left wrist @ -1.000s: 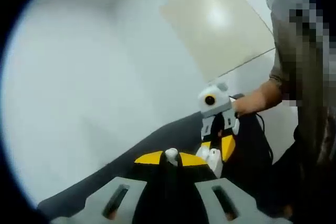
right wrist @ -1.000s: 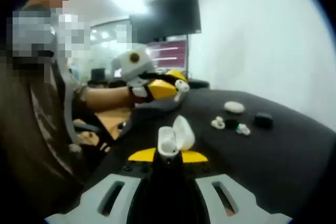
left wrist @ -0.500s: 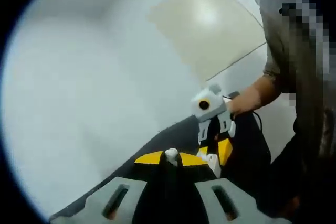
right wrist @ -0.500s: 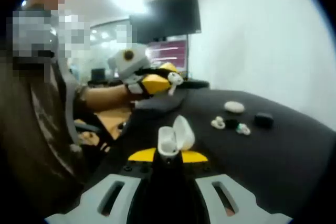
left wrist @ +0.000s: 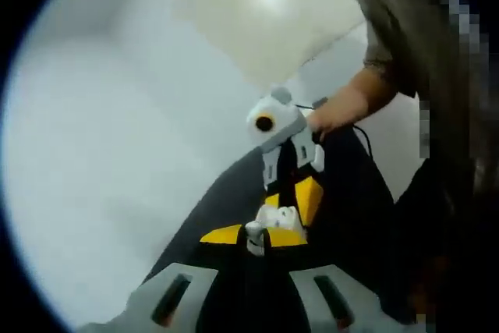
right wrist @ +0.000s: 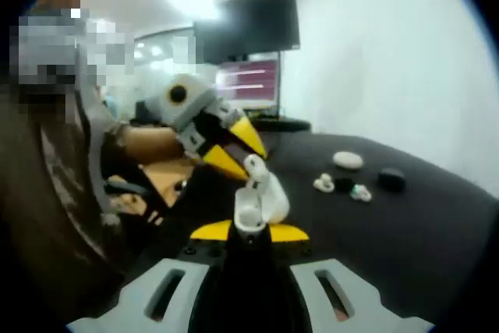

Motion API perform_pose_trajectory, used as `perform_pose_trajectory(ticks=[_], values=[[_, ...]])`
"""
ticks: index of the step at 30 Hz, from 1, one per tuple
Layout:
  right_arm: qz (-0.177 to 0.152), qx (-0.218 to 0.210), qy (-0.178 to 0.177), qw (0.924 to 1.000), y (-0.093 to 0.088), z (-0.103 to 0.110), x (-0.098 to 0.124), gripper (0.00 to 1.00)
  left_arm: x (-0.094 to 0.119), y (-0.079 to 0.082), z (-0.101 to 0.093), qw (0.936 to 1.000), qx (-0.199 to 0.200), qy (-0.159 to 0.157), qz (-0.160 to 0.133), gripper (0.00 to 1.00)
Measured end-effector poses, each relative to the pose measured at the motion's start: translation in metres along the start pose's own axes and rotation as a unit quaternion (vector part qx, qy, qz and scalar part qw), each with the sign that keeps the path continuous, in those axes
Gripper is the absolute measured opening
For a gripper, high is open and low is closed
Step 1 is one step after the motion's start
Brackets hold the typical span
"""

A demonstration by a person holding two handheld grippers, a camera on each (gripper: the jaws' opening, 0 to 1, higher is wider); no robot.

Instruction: Pick up three earphones and place each one into its charging case using tactile feedback, ensure that each earphone is properly inserted and securely positioned inside the case.

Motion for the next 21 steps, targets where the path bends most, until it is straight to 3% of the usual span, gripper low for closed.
perform_pose_trajectory(ticks=[8,18,21], values=[[0.001,0.004,-0.002,1.0,0.0,0.002,-0.001,0.17,-0.005,0.011,-0.008,0.9966,-0.069,-0.026,0.036,0.08],[0.003,0.007,0.0,1.0,0.001,0.003,-0.002,0.17,-0.006,0.016,-0.001,0.9932,-0.066,-0.08,0.054,0.08],[0.004,0.009,0.0,1.0,0.001,0.004,-0.002,0.17,-0.007,0.011,0.002,0.9923,-0.053,-0.096,0.058,0.08]])
Point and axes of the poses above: the point that each gripper's makers call its tool centre point, and the gripper's own axes: x roughly backward along the fingers, z roughly to its left, y roughly out of its top, the point moved 10 cm from there along x, roughly backward along the fingers, and after that the axes turned 6 degrees about y, right-handed, at the moved point
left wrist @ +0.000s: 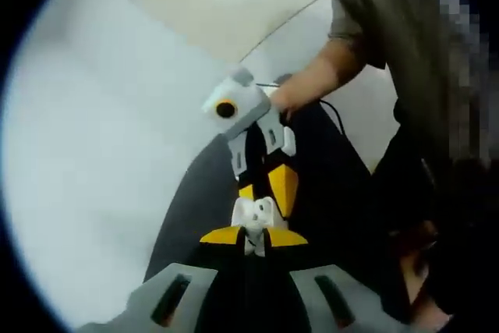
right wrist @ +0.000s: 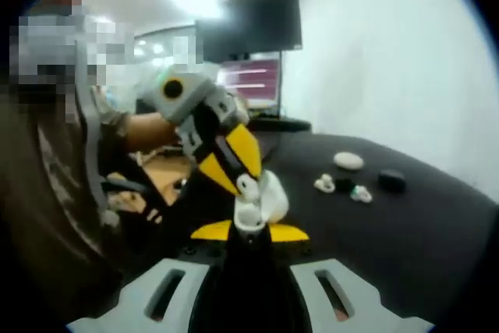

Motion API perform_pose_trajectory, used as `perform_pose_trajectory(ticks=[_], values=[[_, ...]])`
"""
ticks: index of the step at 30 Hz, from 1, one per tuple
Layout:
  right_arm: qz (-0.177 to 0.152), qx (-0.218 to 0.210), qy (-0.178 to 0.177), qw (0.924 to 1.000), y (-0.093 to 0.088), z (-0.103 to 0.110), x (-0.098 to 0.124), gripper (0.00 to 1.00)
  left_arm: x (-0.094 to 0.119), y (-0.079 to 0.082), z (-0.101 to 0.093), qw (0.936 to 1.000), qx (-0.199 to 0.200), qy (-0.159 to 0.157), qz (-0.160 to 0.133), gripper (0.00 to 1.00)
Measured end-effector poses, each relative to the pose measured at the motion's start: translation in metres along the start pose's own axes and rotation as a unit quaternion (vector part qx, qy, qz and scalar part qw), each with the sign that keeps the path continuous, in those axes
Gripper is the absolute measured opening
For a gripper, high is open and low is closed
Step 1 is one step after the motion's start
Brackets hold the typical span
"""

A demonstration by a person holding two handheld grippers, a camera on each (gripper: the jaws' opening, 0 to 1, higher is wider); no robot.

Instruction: Pick up three earphones and place each one into its charging case using tactile feedback, ensure that each earphone is properly inserted and securely positioned inside the case.

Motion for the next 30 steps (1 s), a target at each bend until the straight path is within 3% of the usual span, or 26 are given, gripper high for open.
perform_pose_trajectory(ticks=[6,9,11,14,18,20,23,24,25,30], values=[[0.0,0.002,-0.001,1.0,0.001,0.001,0.0,0.17,-0.001,-0.001,-0.002,0.9997,0.009,-0.024,0.002,0.13],[0.0,0.002,-0.001,1.0,0.001,0.001,0.001,0.17,-0.002,-0.004,-0.002,0.9997,0.01,-0.02,0.01,0.13],[0.0,0.003,-0.001,1.0,0.001,0.001,0.001,0.17,0.0,-0.006,-0.001,0.9992,0.033,-0.02,0.005,0.14],[0.001,0.003,-0.001,1.0,0.001,0.002,0.001,0.17,0.005,-0.01,0.003,0.9952,0.093,-0.001,-0.03,0.2],[0.002,0.004,-0.002,1.0,0.001,0.001,0.002,0.17,0.015,-0.02,0.014,0.9779,0.186,0.033,-0.089,0.22],[0.002,0.005,-0.002,1.0,0.001,0.002,0.002,0.17,0.019,-0.027,0.017,0.9685,0.224,0.043,-0.101,0.24],[0.003,0.005,-0.002,1.0,0.001,0.003,0.001,0.17,0.022,-0.042,0.019,0.9386,0.323,0.017,-0.12,0.27],[0.003,0.006,-0.002,1.0,0.002,0.004,0.001,0.17,0.021,-0.047,0.021,0.9344,0.336,0.015,-0.117,0.31],[0.003,0.005,-0.002,1.0,0.002,0.004,0.001,0.17,0.02,-0.052,0.021,0.9316,0.346,0.014,-0.109,0.36],[0.004,0.003,0.0,1.0,0.001,0.002,0.002,0.17,0.011,-0.063,0.021,0.9354,0.339,-0.01,-0.101,0.41]])
Point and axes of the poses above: the point that each gripper's makers call its tool centre point, and the gripper's own axes: x roughly backward along the fingers, z roughly to its left, y roughly out of its top, the point moved 10 cm from there along x, roughly backward along the fingers, and after that the axes turned 6 degrees about y, right-handed, at the moved point
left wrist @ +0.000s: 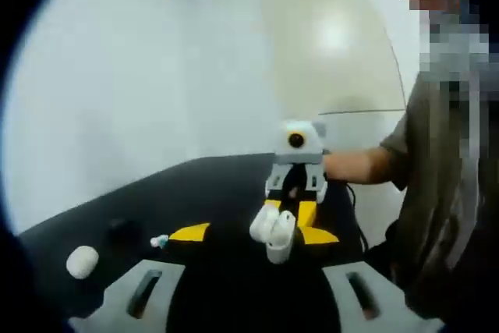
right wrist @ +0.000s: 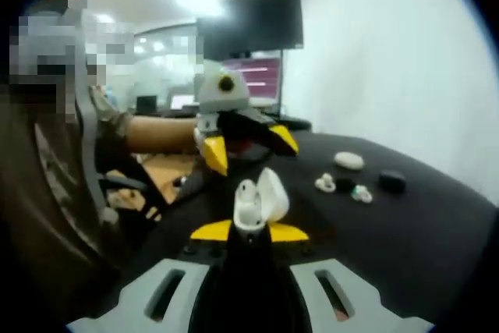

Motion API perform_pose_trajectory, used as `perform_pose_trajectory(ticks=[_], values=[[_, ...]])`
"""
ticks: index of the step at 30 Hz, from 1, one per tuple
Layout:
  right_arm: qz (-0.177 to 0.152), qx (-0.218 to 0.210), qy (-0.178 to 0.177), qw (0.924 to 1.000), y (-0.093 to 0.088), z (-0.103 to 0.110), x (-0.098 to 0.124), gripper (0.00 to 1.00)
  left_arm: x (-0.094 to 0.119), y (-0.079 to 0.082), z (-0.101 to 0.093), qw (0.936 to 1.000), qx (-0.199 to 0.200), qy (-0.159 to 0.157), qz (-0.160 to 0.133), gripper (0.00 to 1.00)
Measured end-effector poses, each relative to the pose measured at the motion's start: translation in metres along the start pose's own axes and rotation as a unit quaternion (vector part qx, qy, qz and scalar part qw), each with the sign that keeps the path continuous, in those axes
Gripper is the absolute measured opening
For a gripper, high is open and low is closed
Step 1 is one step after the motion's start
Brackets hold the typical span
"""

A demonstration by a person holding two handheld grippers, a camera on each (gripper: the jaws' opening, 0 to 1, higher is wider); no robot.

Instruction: Pick up three earphones and place each one into its charging case using tactile feedback, ensure that each earphone is properly inserted and securely positioned inside the case.

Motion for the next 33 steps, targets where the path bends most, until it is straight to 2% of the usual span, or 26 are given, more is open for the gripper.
perform_pose_trajectory(ticks=[1,2,4,9,11,12,15,17,21,22,25,27,29,31,33], values=[[0.0,0.0,0.001,1.0,0.0,0.0,0.0,0.17,-0.003,-0.003,0.001,0.9999,-0.005,-0.006,0.009,0.42],[0.0,-0.001,0.001,1.0,0.0,0.0,0.0,0.17,-0.015,0.003,-0.015,0.9993,-0.016,-0.012,0.031,0.42],[0.0,-0.004,0.003,1.0,0.0,0.0,0.0,0.17,-0.024,0.0,-0.016,0.9985,-0.026,-0.021,0.043,0.42],[-0.003,-0.024,0.006,0.9997,-0.001,-0.003,-0.001,0.17,-0.033,-0.005,-0.017,0.9982,-0.036,-0.033,0.035,0.41],[-0.004,-0.034,0.009,0.9994,-0.001,-0.005,-0.001,0.17,-0.036,-0.004,-0.022,0.9966,-0.071,-0.024,0.036,0.36],[-0.003,-0.038,0.009,0.9992,-0.001,-0.005,-0.001,0.17,-0.035,-0.005,-0.025,0.9949,-0.087,-0.031,0.041,0.34],[-0.005,-0.05,0.012,0.9986,-0.002,-0.005,-0.001,0.17,-0.034,-0.006,-0.032,0.9942,-0.095,-0.037,0.036,0.27],[-0.004,-0.058,0.014,0.9982,-0.002,-0.006,-0.002,0.17,-0.034,-0.006,-0.035,0.992,-0.119,-0.029,0.031,0.27],[-0.003,-0.074,0.017,0.9971,-0.004,-0.01,-0.001,0.17,-0.033,-0.006,-0.038,0.9906,-0.131,-0.028,0.025,0.26],[-0.003,-0.078,0.018,0.9968,-0.004,-0.011,-0.001,0.17,-0.042,0.0,-0.05,0.9893,-0.141,-0.026,0.025,0.26],[-0.001,-0.085,0.02,0.9962,-0.005,-0.012,-0.001,0.17,-0.05,0.006,-0.064,0.9873,-0.155,-0.023,0.021,0.25],[0.0,-0.089,0.02,0.9958,-0.006,-0.013,-0.001,0.17,-0.048,0.005,-0.062,0.9866,-0.16,-0.024,0.019,0.2],[0.001,-0.095,0.015,0.9953,-0.005,-0.015,-0.002,0.17,-0.046,0.003,-0.06,0.9871,-0.157,-0.026,0.021,0.19],[0.001,-0.092,0.015,0.9957,-0.005,-0.014,-0.001,0.17,-0.043,0.001,-0.054,0.9887,-0.147,-0.019,0.021,0.23],[0.001,-0.088,0.018,0.996,-0.005,-0.013,-0.001,0.17,-0.04,0.0,-0.049,0.9922,-0.123,-0.011,0.019,0.31]])
Point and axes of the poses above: the point that each gripper's makers call its tool centre point, and the gripper's own axes: x roughly backward along the fingers, z roughly to its left, y roughly out of its top, the point moved 10 cm from there along x, roughly backward along the fingers, and after that the axes turned 6 degrees about y, right-handed, at the moved point
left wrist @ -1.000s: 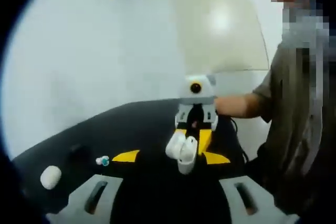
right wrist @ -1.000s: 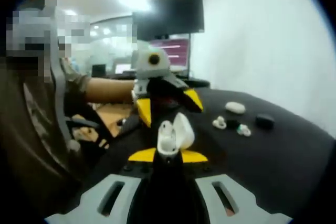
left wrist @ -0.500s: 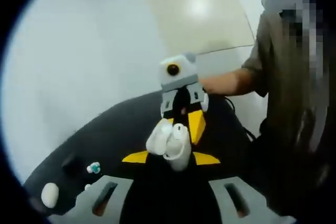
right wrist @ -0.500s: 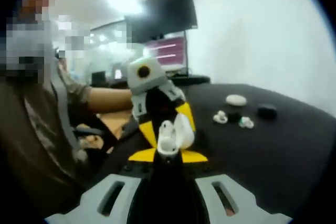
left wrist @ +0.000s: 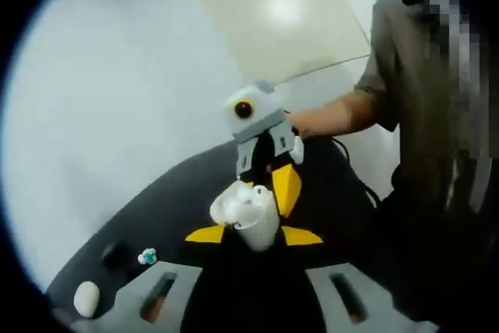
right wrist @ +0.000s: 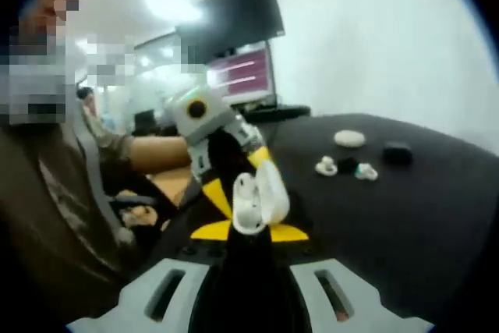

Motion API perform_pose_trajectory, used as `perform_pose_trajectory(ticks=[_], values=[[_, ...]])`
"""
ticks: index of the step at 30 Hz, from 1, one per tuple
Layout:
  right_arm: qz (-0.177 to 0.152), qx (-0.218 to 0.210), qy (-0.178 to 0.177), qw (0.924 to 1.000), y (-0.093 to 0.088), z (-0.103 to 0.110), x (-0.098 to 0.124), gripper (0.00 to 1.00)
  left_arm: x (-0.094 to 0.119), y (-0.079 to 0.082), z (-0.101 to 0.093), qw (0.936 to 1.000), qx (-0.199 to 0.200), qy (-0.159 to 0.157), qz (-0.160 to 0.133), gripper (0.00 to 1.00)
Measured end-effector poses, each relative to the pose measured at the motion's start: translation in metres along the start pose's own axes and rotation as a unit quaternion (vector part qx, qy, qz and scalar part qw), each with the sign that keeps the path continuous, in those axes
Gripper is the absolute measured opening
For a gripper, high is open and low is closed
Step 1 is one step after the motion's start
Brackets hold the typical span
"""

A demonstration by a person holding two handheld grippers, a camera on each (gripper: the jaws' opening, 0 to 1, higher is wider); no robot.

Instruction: Pick up three earphones and place each one into its charging case using tactile feedback, ensure that each earphone is properly inserted and securely positioned inside the case.

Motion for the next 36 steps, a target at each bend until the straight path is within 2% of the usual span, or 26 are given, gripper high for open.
perform_pose_trajectory(ticks=[3,7,8,11,13,14,16,18,19,20,22,27,32,34,36], values=[[-0.001,0.016,0.004,0.9999,0.0,0.003,0.001,0.17,0.006,-0.003,0.009,0.9983,0.051,-0.014,-0.025,0.38],[0.0,0.018,0.013,0.9997,0.0,0.006,0.0,0.17,0.012,-0.007,0.017,0.9966,0.071,-0.024,-0.036,0.38],[0.0,0.017,0.015,0.9997,0.0,0.006,-0.001,0.17,0.011,-0.008,0.016,0.9965,0.071,-0.025,-0.034,0.38],[0.001,0.016,0.022,0.9996,0.0,0.008,-0.002,0.17,0.012,-0.013,0.016,0.9985,0.04,-0.035,-0.016,0.33],[0.005,0.013,0.026,0.9996,0.0,0.009,-0.002,0.17,0.013,-0.014,0.016,0.9985,0.038,-0.037,-0.017,0.29],[0.004,0.015,0.024,0.9996,0.0,0.009,-0.003,0.17,0.014,-0.012,0.016,0.999,0.015,-0.037,-0.02,0.29],[0.005,0.015,0.024,0.9996,0.001,0.01,-0.004,0.17,0.016,-0.011,0.016,0.9992,-0.004,-0.032,-0.025,0.28],[0.006,0.004,0.025,0.9997,0.001,0.009,-0.006,0.17,0.017,-0.01,0.019,0.9987,-0.006,-0.027,-0.042,0.25],[0.005,-0.004,0.024,0.9997,0.001,0.008,-0.006,0.17,0.017,-0.006,0.019,0.9971,0.005,-0.026,-0.072,0.15],[0.006,-0.007,0.025,0.9996,0.001,0.007,-0.005,0.17,0.021,-0.004,0.019,0.9951,0.021,-0.037,-0.089,0.14],[0.005,-0.013,0.026,0.9996,0.0,0.008,-0.007,0.17,0.019,-0.007,0.018,0.9967,0.025,-0.032,-0.07,0.14],[0.004,-0.028,0.029,0.9992,-0.001,0.005,-0.006,0.17,0.016,-0.006,0.013,0.9976,0.006,-0.02,-0.066,0.16],[0.003,-0.019,0.026,0.9995,-0.002,0.001,-0.002,0.17,0.015,-0.006,0.01,0.9983,0.008,-0.023,-0.053,0.18],[0.002,-0.016,0.025,0.9996,-0.002,0.001,-0.002,0.17,0.014,-0.008,0.01,0.9989,0.004,-0.019,-0.043,0.24],[-0.002,0.0,0.012,0.9999,-0.002,-0.002,-0.001,0.2,0.014,-0.008,0.01,0.9993,-0.004,-0.012,-0.036,0.24]])
Point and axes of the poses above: the point that each gripper's makers call its tool centre point, and the gripper's own axes: x roughly backward along the fingers, z roughly to its left, y roughly out of its top, the point moved 10 cm from there along x, roughly backward along the fingers, and after that the axes turned 6 degrees about y, right-handed, at the moved point
